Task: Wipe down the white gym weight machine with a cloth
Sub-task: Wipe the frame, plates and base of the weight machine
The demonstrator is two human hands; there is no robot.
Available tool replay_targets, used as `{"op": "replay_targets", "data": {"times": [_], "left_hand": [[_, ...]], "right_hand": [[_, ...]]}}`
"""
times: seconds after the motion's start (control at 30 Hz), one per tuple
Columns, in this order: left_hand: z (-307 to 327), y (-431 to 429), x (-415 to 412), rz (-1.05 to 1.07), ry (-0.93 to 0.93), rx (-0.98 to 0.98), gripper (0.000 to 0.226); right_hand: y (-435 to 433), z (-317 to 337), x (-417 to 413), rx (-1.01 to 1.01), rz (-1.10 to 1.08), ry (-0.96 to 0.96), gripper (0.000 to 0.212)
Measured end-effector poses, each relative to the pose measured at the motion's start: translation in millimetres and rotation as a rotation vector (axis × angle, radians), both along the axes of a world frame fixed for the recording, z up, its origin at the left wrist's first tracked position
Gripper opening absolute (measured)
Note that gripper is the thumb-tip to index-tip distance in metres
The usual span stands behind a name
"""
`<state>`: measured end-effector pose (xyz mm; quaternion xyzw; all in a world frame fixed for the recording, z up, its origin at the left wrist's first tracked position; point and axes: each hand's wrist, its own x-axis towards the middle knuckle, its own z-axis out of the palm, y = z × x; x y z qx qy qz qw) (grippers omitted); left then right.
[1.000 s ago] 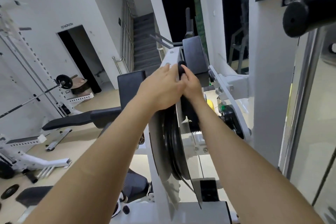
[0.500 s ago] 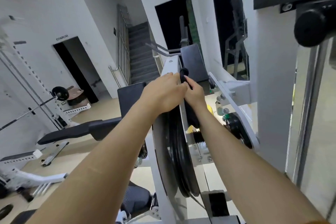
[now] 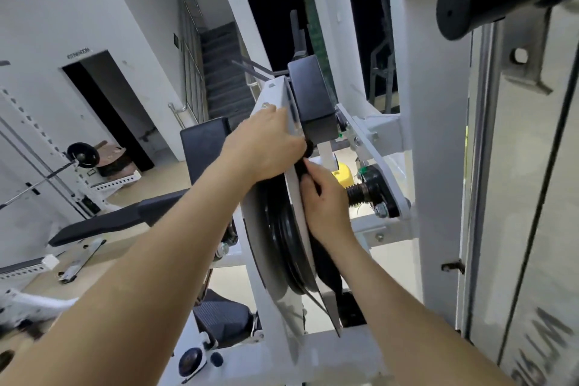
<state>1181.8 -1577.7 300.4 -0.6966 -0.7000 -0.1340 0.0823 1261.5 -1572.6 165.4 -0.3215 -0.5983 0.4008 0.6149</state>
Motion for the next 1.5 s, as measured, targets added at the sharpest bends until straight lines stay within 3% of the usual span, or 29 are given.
{"op": "replay_targets", "data": {"times": [0.1, 0.2, 0.3, 0.4, 0.5, 0.67, 0.83, 0.93, 1.0, 1.07, 1.17, 1.23, 1.3, 1.4, 1.5], "left_hand": [[-8.6, -6.0, 1.3, 0.016, 0.026, 0.094, 0.024], [-10.8, -4.9, 0.0, 0.025, 0.059, 0.136, 0.041], [-14.3, -3.3, -0.3, 0.001, 0.096, 0.149, 0.042], [-14.0, -6.1, -0.3, 0.033, 0.103, 0.153, 0.048], [-14.1, -9.7, 2.7, 0.051, 0.105, 0.175, 0.039], [-13.2, -9.9, 2.7, 0.037, 0.108, 0.169, 0.045], [-11.8, -8.9, 2.2, 0.064, 0.12, 0.153, 0.042], [-12.6, -13.6, 7.8, -0.025, 0.141, 0.206, 0.038], [-15.9, -20.8, 12.8, -0.184, 0.212, 0.273, 0.037], [-20.3, -33.1, 17.1, -0.286, 0.291, 0.249, 0.042], [-41.4, -61.3, 21.4, -0.335, 0.558, 0.166, 0.046], [-62.0, -81.8, 22.2, -0.384, 0.752, 0.121, 0.042], [-77.9, -95.3, 19.0, -0.443, 0.822, 0.138, 0.036], [-87.9, -101.1, 9.8, -0.456, 0.755, 0.278, 0.039], [-99.9, -104.7, 4.7, -0.273, 0.512, 0.42, 0.058]], "right_hand": [[4.7, 6.4, -2.3, -0.072, 0.107, 0.045, 0.03], [-42.1, -21.7, 6.6, 0.004, 0.223, 0.186, 0.042], [-74.1, -41.5, 9.7, 0.092, 0.211, 0.162, 0.041], [-47.8, -20.8, 7.7, -0.066, 0.28, 0.206, 0.039], [-24.5, 6.8, 6.6, -0.134, 0.279, 0.195, 0.042], [-71.4, -38.0, 9.5, 0.056, 0.26, 0.198, 0.045], [-53.2, -42.4, 15.2, -0.242, 0.263, 0.167, 0.04], [-53.9, -14.8, 9.3, -0.091, 0.236, 0.195, 0.04], [-66.3, -14.2, 9.2, 0.041, 0.248, 0.251, 0.041], [-83.4, -38.5, 10.3, 0.038, 0.249, 0.281, 0.04], [-88.6, -79.8, 15.9, -0.203, 0.165, 0.244, 0.036], [-68.7, -88.2, 18.5, -0.384, 0.16, 0.104, 0.035], [-52.0, -79.5, 17.1, -0.431, 0.183, 0.019, 0.033], [-71.9, -74.8, 7.9, -0.254, 0.228, 0.253, 0.031], [-91.6, -95.5, 3.8, -0.165, 0.275, 0.33, 0.041]]}}
